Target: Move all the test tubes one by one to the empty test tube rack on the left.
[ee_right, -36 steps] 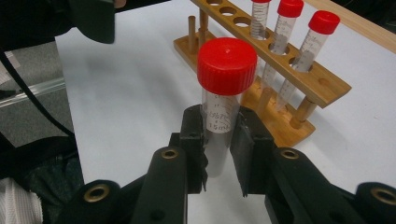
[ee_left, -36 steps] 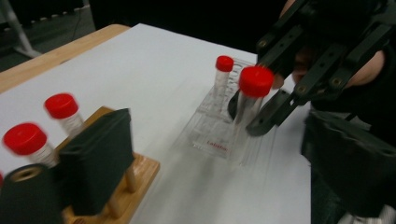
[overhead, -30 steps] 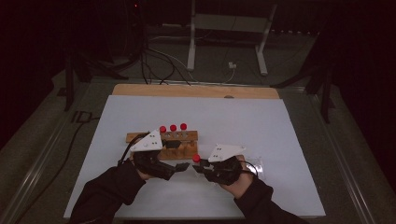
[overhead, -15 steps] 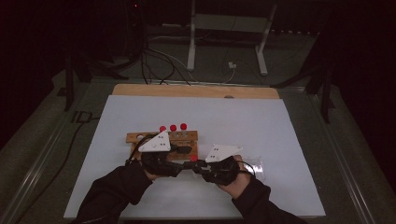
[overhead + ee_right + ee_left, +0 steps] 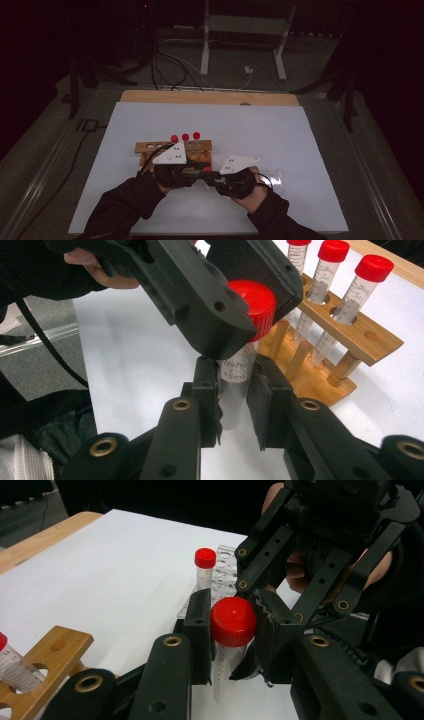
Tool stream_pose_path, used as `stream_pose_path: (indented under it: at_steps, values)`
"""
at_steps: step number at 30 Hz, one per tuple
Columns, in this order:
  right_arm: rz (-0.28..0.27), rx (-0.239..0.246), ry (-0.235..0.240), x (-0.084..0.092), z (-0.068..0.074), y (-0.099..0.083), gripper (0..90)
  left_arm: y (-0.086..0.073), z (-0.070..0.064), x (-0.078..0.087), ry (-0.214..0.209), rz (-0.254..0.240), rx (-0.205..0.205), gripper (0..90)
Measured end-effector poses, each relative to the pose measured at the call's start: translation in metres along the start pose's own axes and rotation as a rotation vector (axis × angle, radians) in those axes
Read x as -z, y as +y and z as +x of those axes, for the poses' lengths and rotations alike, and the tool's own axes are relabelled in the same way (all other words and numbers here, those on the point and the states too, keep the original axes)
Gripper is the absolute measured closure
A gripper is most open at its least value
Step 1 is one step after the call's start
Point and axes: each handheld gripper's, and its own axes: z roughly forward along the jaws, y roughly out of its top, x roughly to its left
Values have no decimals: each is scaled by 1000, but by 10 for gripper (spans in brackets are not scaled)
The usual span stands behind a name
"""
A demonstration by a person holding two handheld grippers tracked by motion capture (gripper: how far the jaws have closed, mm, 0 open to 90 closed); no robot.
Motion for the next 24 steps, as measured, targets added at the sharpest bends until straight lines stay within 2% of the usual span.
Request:
stream_pose_path:
  at_steps: [10,24]
  values:
    - [-10,-3,1,1,1,1,732,2,3,4,-9,5,0,718]
    - [-62,-18,-33,17,-3,-2,408,4,12,26,54,18,11,719]
